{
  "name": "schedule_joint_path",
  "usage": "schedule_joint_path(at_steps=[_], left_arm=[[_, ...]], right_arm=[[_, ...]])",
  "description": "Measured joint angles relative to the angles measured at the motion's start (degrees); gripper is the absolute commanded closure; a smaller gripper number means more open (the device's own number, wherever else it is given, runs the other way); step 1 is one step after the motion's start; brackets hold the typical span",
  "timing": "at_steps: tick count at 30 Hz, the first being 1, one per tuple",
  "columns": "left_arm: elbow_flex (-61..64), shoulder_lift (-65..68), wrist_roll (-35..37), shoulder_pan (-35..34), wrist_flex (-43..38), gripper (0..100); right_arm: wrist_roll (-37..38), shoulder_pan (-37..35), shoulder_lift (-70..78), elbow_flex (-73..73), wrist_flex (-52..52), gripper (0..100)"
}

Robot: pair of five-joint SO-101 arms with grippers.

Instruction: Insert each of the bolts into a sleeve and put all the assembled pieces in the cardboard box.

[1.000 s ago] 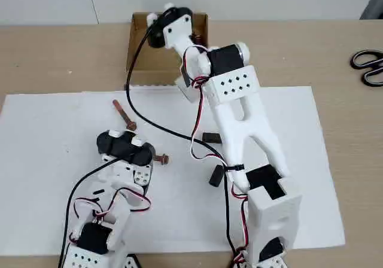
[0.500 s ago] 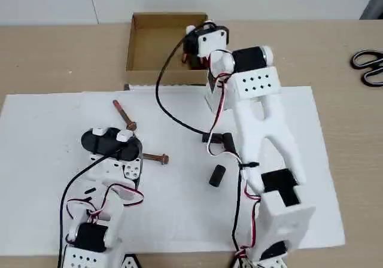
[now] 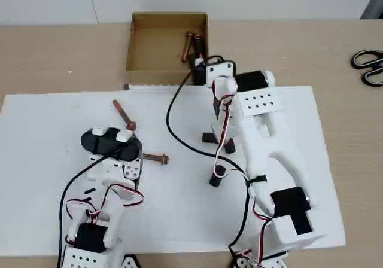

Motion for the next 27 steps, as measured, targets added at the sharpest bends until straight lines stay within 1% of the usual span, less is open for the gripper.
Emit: schedule_joint_path(at_steps=[8, 24, 27], left_arm=[[0.0, 0.0, 0.0, 0.0, 0.0, 95], [0.0, 0.0, 0.0, 0.0, 0.0, 95], [0.0, 0.0, 0.0, 0.0, 0.0, 95]], right_arm=[[0.0, -0.2, 0.0, 8.1, -8.3, 85.1], [0.0, -0.2, 0.0, 18.6, -21.4, 85.3], [0.0, 0.0, 1.9, 18.9, -22.2, 89.1]])
